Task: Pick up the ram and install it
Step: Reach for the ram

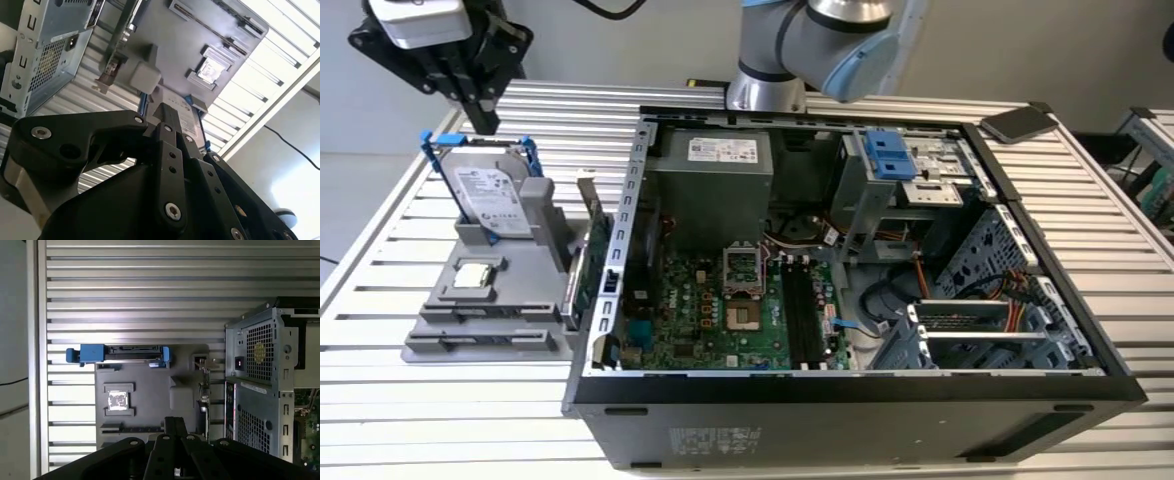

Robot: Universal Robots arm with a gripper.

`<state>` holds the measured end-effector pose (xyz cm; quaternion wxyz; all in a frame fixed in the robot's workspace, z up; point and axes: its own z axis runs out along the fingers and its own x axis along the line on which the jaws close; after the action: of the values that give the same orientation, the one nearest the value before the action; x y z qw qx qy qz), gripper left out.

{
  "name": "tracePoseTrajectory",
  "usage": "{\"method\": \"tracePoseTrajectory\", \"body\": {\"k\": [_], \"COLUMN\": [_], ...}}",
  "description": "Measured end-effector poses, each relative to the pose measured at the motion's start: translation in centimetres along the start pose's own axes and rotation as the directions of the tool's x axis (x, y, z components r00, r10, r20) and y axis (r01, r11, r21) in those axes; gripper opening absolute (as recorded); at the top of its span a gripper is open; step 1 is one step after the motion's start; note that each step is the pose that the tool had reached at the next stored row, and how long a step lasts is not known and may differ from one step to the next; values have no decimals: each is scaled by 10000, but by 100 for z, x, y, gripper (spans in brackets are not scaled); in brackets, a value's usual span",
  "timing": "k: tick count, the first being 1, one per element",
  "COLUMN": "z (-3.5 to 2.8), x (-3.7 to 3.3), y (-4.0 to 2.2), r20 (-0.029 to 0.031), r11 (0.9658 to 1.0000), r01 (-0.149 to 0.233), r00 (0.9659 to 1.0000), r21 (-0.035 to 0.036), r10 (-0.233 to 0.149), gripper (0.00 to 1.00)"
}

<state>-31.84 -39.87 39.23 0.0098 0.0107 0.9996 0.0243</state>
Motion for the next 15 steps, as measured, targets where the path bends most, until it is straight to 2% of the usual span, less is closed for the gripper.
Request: {"method": "tracePoseTrajectory", "body": {"k": [15], "z": [-3], "x": [252], "y": [-6], "r20": [-10], "r11": [10000], "r01": [38], "r00": [10000], "r21": [0], "r10": [-38], "gripper": [0]}}
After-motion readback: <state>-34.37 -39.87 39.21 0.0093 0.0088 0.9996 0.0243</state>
